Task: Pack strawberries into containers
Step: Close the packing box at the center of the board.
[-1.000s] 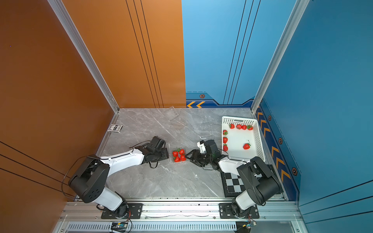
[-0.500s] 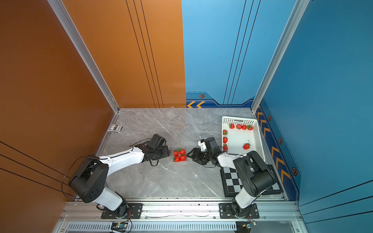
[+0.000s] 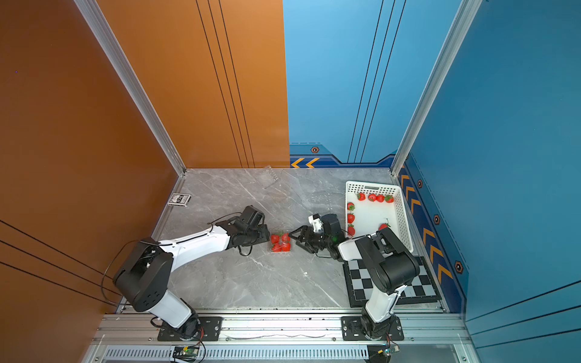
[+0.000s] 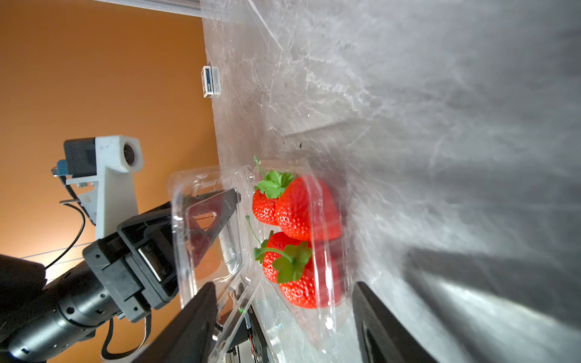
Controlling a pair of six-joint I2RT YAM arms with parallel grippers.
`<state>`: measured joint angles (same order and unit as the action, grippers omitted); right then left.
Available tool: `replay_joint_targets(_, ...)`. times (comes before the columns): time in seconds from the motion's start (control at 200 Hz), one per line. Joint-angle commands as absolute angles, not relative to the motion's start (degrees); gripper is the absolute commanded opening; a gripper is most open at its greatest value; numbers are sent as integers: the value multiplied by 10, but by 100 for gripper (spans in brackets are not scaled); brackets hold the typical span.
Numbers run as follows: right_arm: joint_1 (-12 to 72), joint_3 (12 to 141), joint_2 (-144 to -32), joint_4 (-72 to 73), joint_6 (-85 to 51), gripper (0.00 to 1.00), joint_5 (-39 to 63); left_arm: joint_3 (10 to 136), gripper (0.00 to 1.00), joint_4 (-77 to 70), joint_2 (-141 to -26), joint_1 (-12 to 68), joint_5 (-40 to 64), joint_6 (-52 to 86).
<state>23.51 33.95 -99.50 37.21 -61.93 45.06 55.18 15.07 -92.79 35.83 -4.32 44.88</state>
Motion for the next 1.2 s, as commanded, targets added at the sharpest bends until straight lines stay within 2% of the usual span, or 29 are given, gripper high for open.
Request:
replay_joint_targets(0.0, 228, 317, -991, 426, -644, 71, 462, 571, 61, 167, -945, 370, -50, 448)
replay_joint_targets(0.44, 243, 269, -1025, 532, -686, 71, 461, 586, 61, 168, -985, 387, -45, 448)
replay_joint_targets(0.961, 278, 238, -1099, 672, -751, 53, 435, 600, 60, 168, -986, 392, -45, 449)
replay_joint_targets(1.196, 278, 239, -1100, 671, -751, 45, 432, 599, 60, 168, -989, 393, -46, 449)
